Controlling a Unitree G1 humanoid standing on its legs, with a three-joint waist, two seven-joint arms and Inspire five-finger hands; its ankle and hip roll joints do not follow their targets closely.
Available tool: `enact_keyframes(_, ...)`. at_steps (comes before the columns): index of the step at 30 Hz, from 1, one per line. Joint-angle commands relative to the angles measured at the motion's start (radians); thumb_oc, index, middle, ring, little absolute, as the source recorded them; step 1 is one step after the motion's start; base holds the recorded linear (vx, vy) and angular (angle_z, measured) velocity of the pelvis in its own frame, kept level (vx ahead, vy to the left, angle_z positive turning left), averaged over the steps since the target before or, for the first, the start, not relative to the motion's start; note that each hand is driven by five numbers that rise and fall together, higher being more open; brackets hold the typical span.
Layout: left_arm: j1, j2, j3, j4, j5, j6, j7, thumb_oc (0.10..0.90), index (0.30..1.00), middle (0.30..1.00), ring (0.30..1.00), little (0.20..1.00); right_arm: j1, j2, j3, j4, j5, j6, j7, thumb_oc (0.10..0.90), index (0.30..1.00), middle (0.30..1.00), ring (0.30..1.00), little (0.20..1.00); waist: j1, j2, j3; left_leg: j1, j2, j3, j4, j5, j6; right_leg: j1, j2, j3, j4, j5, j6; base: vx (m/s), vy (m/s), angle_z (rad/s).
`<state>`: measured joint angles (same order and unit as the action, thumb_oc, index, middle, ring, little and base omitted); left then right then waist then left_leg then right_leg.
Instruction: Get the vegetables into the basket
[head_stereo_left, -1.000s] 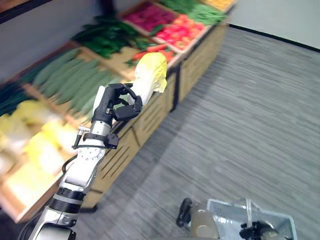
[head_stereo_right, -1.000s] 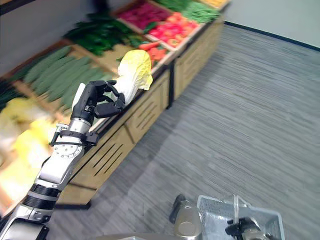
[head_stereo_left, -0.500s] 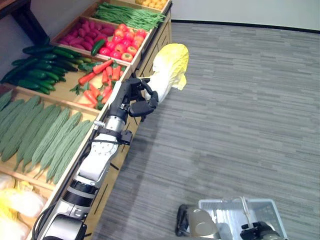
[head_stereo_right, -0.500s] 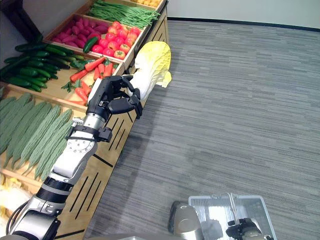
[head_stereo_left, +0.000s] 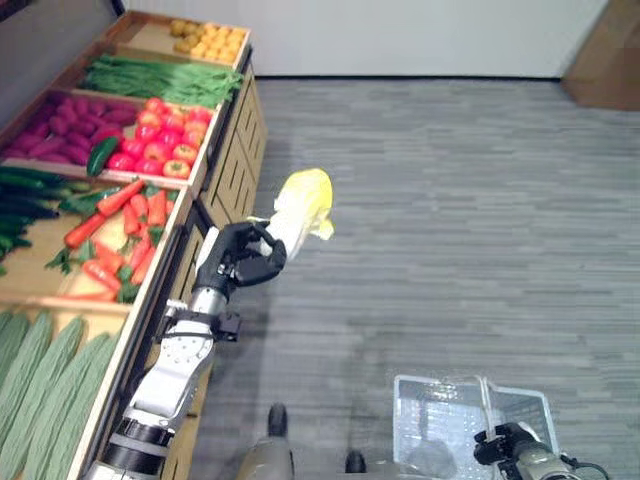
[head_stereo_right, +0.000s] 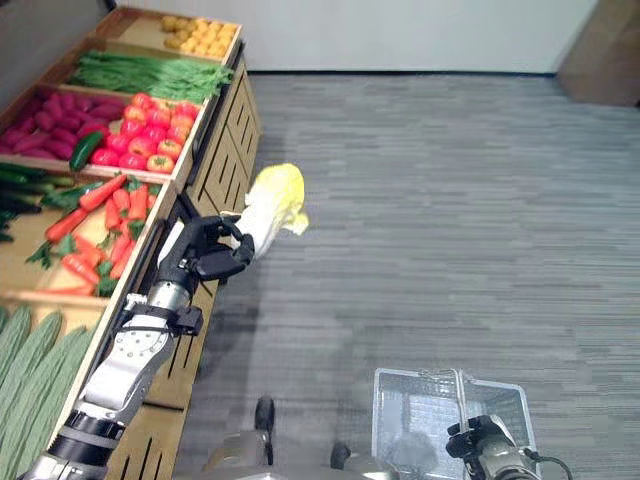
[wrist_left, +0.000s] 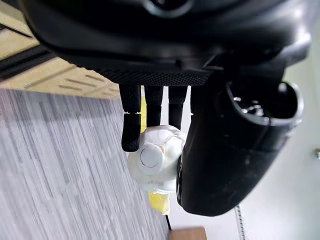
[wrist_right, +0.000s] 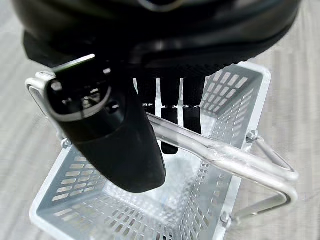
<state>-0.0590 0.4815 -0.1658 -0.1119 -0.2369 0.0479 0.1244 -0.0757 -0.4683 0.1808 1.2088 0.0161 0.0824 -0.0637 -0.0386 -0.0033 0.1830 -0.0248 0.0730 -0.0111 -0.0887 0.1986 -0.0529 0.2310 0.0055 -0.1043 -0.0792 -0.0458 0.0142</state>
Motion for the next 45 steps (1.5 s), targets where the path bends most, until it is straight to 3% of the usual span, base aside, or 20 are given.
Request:
enact_keyframes(1, -0.092, 0.022, 0.090, -0.181, -0.008, -0.097, 0.002, 0.400, 0.300, 0.300, 0.300, 0.300, -0.064, -0.074, 0.006, -0.008, 0.005, -0.018, -0.008, 0.400, 0.300, 0.300, 0.300, 0.300, 0.033, -0.024, -0.053, 0.123, 0.020, 0.056, 0.018, -0.171, -0.056, -0.080, -0.114, -0.109, 0.018, 0.016, 0.091, 0.09, 0.044, -0.07)
enact_keyframes(8, -0.083, 0.040, 0.059, -0.179, -0.014, -0.072, -0.020, 0.400, 0.300, 0.300, 0.300, 0.300, -0.159, -0.131, 0.024, -0.077, 0.018, -0.013, -0.007, 0.400, 0.300, 0.300, 0.300, 0.300, 0.043, -0.032, -0.069, 0.167, 0.014, 0.071, 0.006, -0.200, -0.044, -0.060, -0.128, -0.095, -0.005, 0.030, 0.112, 0.05, 0.039, -0.13)
enact_keyframes(9, -0.088, 0.054, 0.026, -0.179, -0.015, -0.064, -0.034, 0.400, 0.300, 0.300, 0.300, 0.300, -0.233, -0.181, 0.042, -0.113, 0.022, -0.012, -0.010, 0.400, 0.300, 0.300, 0.300, 0.300, 0.044, -0.029, -0.070, 0.174, 0.010, 0.076, 0.002, -0.206, -0.041, -0.061, -0.131, -0.089, -0.007, 0.032, 0.115, 0.04, 0.069, -0.13)
enact_keyframes(15, -0.091, 0.061, -0.048, -0.173, -0.014, -0.040, -0.062, 0.400, 0.300, 0.300, 0.300, 0.300, -0.396, -0.255, 0.092, -0.163, 0.048, -0.010, -0.015, 0.400, 0.300, 0.300, 0.300, 0.300, 0.042, -0.019, -0.075, 0.181, 0.011, 0.083, 0.001, -0.209, -0.041, -0.062, -0.135, -0.085, -0.008, 0.033, 0.118, 0.01, 0.028, -0.08)
enact_keyframes(21, -0.120, 0.044, -0.123, -0.133, -0.005, -0.018, -0.085, 0.400, 0.300, 0.300, 0.300, 0.300, -0.512, -0.276, 0.146, -0.237, 0.062, -0.006, -0.024, 0.400, 0.300, 0.300, 0.300, 0.300, 0.031, -0.007, -0.073, 0.185, 0.012, 0.086, 0.001, -0.209, -0.041, -0.062, -0.133, -0.081, -0.008, 0.033, 0.116, 0.00, 0.003, -0.03)
enact_keyframes(29, -0.232, -0.055, -0.295, 0.053, 0.070, 0.024, -0.110, 0.400, 0.300, 0.300, 0.300, 0.300, -0.688, -0.221, 0.250, -0.355, 0.055, 0.020, -0.034, 0.400, 0.300, 0.300, 0.300, 0.300, 0.000, 0.000, -0.069, 0.179, 0.014, 0.100, 0.003, -0.203, -0.041, -0.076, -0.127, -0.065, -0.007, 0.037, 0.111, -0.01, -0.006, -0.04)
enact_keyframes(39, -0.332, -0.180, -0.418, 0.304, 0.192, 0.041, -0.080, 0.400, 0.300, 0.300, 0.300, 0.300, -0.682, -0.144, 0.238, -0.580, 0.060, 0.014, -0.076, 0.400, 0.300, 0.300, 0.300, 0.300, -0.034, 0.008, -0.068, 0.166, 0.012, 0.117, 0.006, -0.194, -0.037, -0.104, -0.128, -0.045, -0.002, 0.051, 0.109, -0.01, -0.004, -0.08)
enact_keyframes(41, -0.361, -0.212, -0.441, 0.380, 0.240, 0.044, -0.056, 0.400, 0.300, 0.300, 0.300, 0.300, -0.666, -0.132, 0.240, -0.642, 0.050, 0.009, -0.080, 0.400, 0.300, 0.300, 0.300, 0.300, -0.043, 0.011, -0.068, 0.166, 0.011, 0.120, 0.006, -0.195, -0.035, -0.108, -0.128, -0.039, 0.000, 0.051, 0.109, -0.02, 0.002, -0.10)
enact_keyframes(45, -0.433, -0.329, -0.530, 0.687, 0.424, 0.087, 0.009, 0.400, 0.300, 0.300, 0.300, 0.300, -0.578, -0.055, 0.238, -0.836, 0.041, -0.016, -0.087, 0.400, 0.300, 0.300, 0.300, 0.300, -0.079, 0.016, -0.061, 0.169, 0.009, 0.139, 0.006, -0.203, -0.031, -0.125, -0.129, -0.017, 0.005, 0.052, 0.111, 0.00, -0.001, -0.09)
